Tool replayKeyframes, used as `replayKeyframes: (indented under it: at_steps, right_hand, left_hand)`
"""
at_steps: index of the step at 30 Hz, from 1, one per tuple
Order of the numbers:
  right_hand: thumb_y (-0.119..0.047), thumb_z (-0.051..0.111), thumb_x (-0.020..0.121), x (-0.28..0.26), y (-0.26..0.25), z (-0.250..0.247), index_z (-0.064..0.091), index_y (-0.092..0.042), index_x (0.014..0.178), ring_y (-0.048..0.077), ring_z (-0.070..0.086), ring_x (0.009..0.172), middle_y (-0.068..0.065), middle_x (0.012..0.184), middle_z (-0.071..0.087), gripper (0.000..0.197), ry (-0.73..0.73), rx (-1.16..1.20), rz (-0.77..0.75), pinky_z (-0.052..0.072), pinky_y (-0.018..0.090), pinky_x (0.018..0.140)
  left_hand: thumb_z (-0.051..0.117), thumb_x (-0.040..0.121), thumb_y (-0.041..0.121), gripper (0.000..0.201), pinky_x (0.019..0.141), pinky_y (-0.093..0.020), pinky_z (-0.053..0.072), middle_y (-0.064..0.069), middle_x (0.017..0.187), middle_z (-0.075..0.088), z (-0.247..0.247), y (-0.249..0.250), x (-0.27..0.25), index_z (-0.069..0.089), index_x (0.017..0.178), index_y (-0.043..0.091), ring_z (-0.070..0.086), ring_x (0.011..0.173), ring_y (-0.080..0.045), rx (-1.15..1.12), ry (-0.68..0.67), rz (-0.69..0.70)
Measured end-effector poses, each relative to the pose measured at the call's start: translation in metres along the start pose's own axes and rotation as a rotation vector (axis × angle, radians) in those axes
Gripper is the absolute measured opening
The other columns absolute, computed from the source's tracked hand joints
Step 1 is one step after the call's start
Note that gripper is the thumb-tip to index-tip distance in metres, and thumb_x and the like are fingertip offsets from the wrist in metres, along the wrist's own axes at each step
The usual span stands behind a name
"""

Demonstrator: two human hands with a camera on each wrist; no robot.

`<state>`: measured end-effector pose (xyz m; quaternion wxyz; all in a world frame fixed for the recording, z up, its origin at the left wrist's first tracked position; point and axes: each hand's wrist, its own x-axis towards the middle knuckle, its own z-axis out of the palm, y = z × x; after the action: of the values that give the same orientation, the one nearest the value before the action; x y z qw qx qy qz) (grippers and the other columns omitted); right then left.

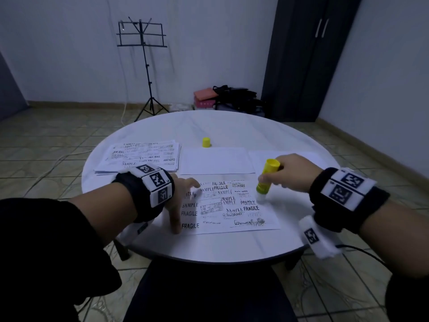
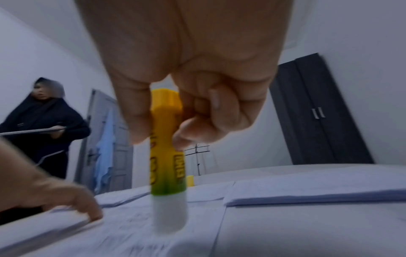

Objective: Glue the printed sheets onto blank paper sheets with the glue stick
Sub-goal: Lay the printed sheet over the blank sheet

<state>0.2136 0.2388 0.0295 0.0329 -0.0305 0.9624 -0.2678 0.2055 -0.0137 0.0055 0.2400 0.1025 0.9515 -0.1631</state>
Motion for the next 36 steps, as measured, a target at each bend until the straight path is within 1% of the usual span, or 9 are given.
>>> replayKeyframes:
  at_steps: [4,10,17,22,25,27,29,32,36]
  right_hand:
    - [-0.036,0.069,0.082,0.026,-0.008,0.007,0.062,-0.005,0.083,0.02,0.055,0.072,0.009,0.082,0.061,0.032,0.049,0.023,0.062,0.044,0.028,0.068]
    - [-0.041,0.065,0.084,0.031,-0.011,0.015,0.048,-0.013,0.073,0.019,0.051,0.074,0.003,0.077,0.054,0.034,0.012,-0.14,0.085,0.034,0.026,0.056]
    - [-0.041,0.069,0.08,-0.008,-0.002,0.005,0.061,-0.006,0.093,0.019,0.054,0.08,0.006,0.093,0.061,0.037,-0.114,-0.165,0.054,0.04,0.03,0.069]
    - [-0.029,0.074,0.076,-0.031,0.001,-0.003,0.061,-0.012,0.08,0.014,0.053,0.06,0.0,0.071,0.061,0.022,-0.21,-0.091,0.043,0.041,0.023,0.056]
    - [-0.019,0.073,0.074,-0.03,0.011,-0.008,0.057,-0.014,0.087,0.011,0.054,0.051,-0.005,0.06,0.061,0.021,-0.139,-0.012,0.072,0.035,0.02,0.047]
    - [-0.011,0.068,0.077,-0.022,0.022,-0.008,0.051,-0.016,0.095,0.01,0.053,0.053,-0.001,0.069,0.061,0.025,-0.053,0.087,0.101,0.033,0.018,0.045]
    - [-0.011,0.064,0.08,-0.011,0.031,-0.005,0.051,-0.019,0.104,0.013,0.05,0.061,0.002,0.081,0.058,0.028,0.018,0.196,0.127,0.034,0.022,0.053]
    - [-0.021,0.058,0.087,0.001,0.04,0.003,0.053,-0.021,0.105,0.013,0.044,0.066,0.001,0.084,0.051,0.019,0.072,0.218,0.162,0.032,0.026,0.058]
    - [-0.02,0.061,0.089,0.012,0.046,0.01,0.051,-0.02,0.12,0.018,0.05,0.079,0.001,0.094,0.052,0.032,0.068,0.281,0.171,0.036,0.027,0.065]
  left_hand:
    - [0.086,0.051,0.057,0.123,0.105,-0.041,0.034,0.005,0.146,0.04,-0.002,0.004,0.003,0.007,0.145,0.047,0.037,0.133,-0.022,0.065,-0.005,0.06]
    - [0.084,0.046,0.062,0.123,0.105,-0.046,0.035,0.006,0.144,0.04,-0.002,0.006,0.005,0.009,0.143,0.051,0.037,0.133,-0.024,0.119,-0.017,0.051]
    - [0.085,0.048,0.06,0.122,0.102,-0.044,0.034,0.005,0.144,0.04,-0.003,0.006,0.007,0.01,0.144,0.05,0.037,0.133,-0.024,0.12,-0.027,0.047]
    - [0.087,0.049,0.056,0.122,0.099,-0.036,0.036,0.005,0.14,0.045,-0.003,0.006,0.009,0.012,0.145,0.048,0.042,0.129,-0.021,0.077,-0.032,0.048]
    - [0.088,0.05,0.052,0.122,0.1,-0.033,0.037,0.006,0.14,0.046,-0.001,0.004,0.01,0.012,0.146,0.046,0.046,0.126,-0.019,0.036,-0.049,0.052]
    - [0.088,0.053,0.048,0.12,0.099,-0.031,0.038,0.005,0.142,0.043,0.0,0.003,0.011,0.013,0.146,0.043,0.047,0.125,-0.019,0.01,-0.051,0.056]
    - [0.087,0.058,0.044,0.115,0.099,-0.03,0.035,0.003,0.145,0.037,0.0,0.004,0.01,0.015,0.147,0.041,0.044,0.128,-0.019,0.006,-0.041,0.059]
    - [0.086,0.06,0.044,0.109,0.108,-0.036,0.032,0.001,0.15,0.029,-0.002,0.004,0.008,0.02,0.147,0.041,0.037,0.134,-0.021,0.019,-0.042,0.058]
    - [0.086,0.062,0.038,0.091,0.1,-0.034,0.041,0.003,0.139,0.044,-0.006,0.005,0.009,0.036,0.137,0.032,0.048,0.123,-0.02,0.031,-0.054,0.083]
